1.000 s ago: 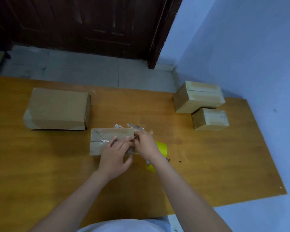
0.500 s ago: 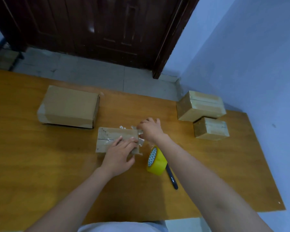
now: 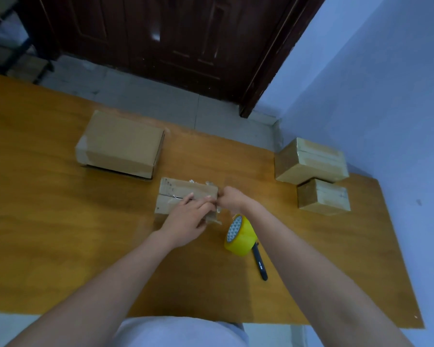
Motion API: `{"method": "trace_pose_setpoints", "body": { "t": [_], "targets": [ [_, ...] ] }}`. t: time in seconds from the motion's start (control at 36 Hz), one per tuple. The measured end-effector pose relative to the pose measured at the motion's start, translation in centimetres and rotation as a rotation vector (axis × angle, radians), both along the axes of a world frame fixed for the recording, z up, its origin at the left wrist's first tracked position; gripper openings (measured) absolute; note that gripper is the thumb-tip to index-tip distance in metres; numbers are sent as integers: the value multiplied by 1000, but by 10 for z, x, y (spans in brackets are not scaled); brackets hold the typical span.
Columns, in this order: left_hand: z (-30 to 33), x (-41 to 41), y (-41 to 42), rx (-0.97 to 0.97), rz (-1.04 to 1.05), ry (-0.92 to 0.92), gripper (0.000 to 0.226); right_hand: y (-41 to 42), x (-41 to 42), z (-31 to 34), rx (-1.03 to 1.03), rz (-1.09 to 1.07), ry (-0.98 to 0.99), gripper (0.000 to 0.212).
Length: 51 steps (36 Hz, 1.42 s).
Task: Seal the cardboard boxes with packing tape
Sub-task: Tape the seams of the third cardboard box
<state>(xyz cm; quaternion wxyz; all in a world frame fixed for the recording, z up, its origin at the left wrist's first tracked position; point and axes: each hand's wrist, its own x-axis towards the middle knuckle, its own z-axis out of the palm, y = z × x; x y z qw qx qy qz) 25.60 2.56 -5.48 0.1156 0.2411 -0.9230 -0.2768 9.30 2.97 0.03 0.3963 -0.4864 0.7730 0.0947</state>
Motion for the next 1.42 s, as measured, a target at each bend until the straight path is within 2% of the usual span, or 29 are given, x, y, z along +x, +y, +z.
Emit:
{"method": "trace_pose_setpoints", "body": {
  "t": [0.11, 0.17, 0.22, 0.28, 0.39, 0.5, 0.69, 0.78, 0.86, 1.11, 1.22, 1.28, 1.42],
  "targets": [
    [2, 0, 0, 15, 6, 7, 37, 10, 6, 7, 64, 31, -9, 24],
    [4, 1, -1, 18, -4, 5, 36, 14, 10, 12, 68, 77, 132, 29],
    [5, 2, -1, 19, -12, -12, 36, 19, 9, 16, -17, 97, 312, 33],
    [7, 2, -2, 19, -6, -31, 37, 29, 7, 17, -83, 137, 378, 35],
    [7, 1, -2, 30, -2, -23, 36, 52, 16, 9, -58, 263, 393, 37],
    [8, 0, -3, 43, -17, -48, 37, 62, 26, -6, -114, 270, 389, 42],
    [7, 1, -4, 59, -20, -42, 35, 65, 34, -12, -237, 286, 506, 24],
    [7, 2, -4, 54, -24, -53, 36, 64, 36, -11, -308, 365, 561, 11],
    [7, 2, -4, 54, -20, -46, 36, 64, 28, -15, -344, 456, 575, 31],
    [3, 1, -4, 47, -18, -26, 37, 50, 9, -12, -348, 706, 600, 31],
    [2, 2, -4, 45, -7, -27, 36, 42, 9, -11, -374, 690, 649, 27],
    [2, 1, -4, 53, -5, -36, 36, 37, 13, -9, -326, 649, 573, 22],
    [1, -1, -6, 84, -2, -30, 35, 28, 11, -7, -259, 401, 471, 25]
  ]
}}
